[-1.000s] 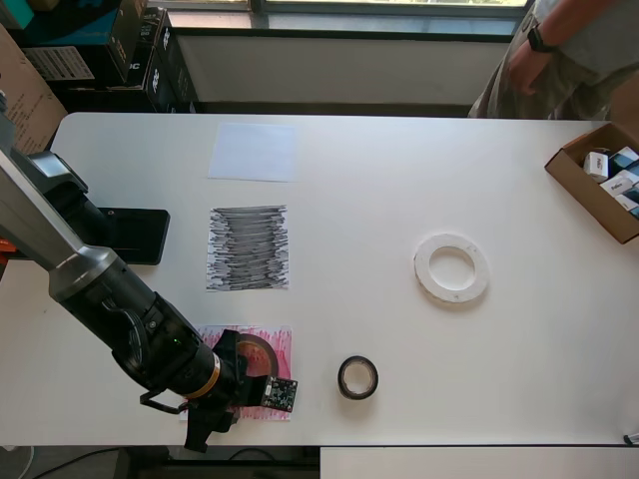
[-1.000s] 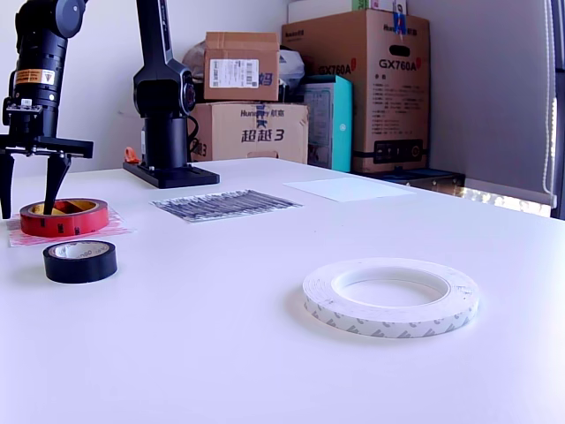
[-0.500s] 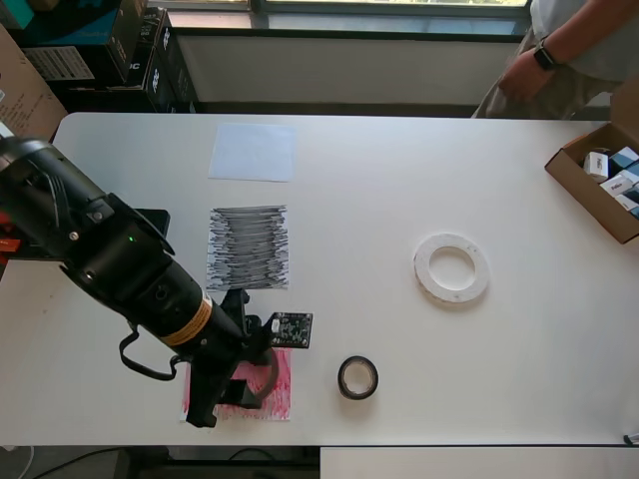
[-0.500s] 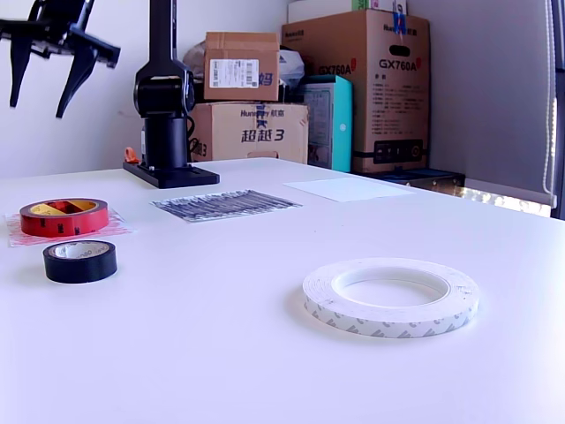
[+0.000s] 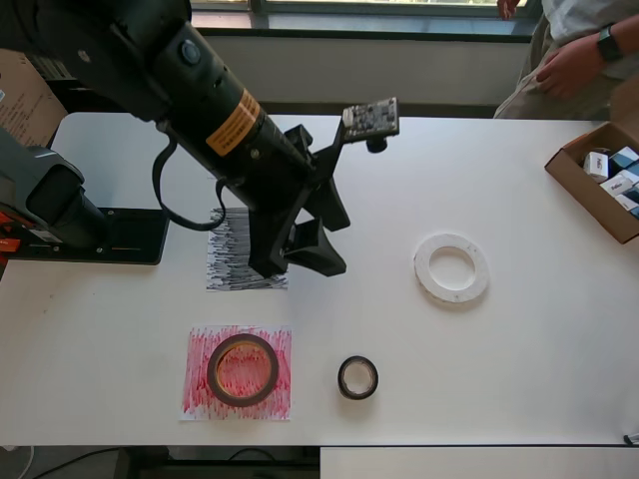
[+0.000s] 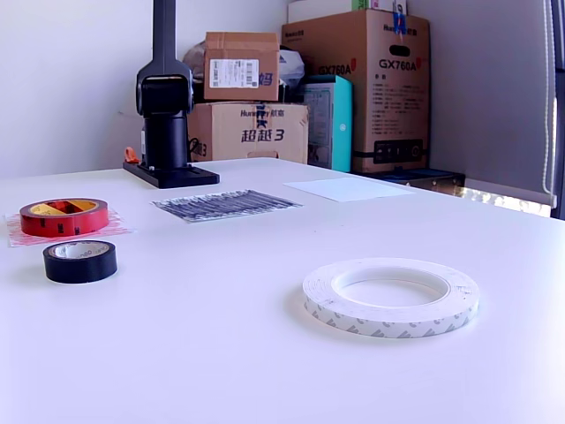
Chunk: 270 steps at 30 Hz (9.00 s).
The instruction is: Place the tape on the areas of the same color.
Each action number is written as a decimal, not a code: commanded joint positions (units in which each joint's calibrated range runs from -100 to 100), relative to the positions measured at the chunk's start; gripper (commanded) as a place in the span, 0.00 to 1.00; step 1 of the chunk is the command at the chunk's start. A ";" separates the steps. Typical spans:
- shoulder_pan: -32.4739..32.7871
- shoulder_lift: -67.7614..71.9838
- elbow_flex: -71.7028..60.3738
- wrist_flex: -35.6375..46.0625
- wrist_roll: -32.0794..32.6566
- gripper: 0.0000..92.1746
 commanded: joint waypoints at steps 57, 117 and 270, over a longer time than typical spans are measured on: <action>-2.46 39.80 -9.88 4.55 3.91 0.67; -5.54 49.25 -16.97 -0.03 3.50 0.67; 16.87 -4.44 64.63 -36.86 -20.89 0.09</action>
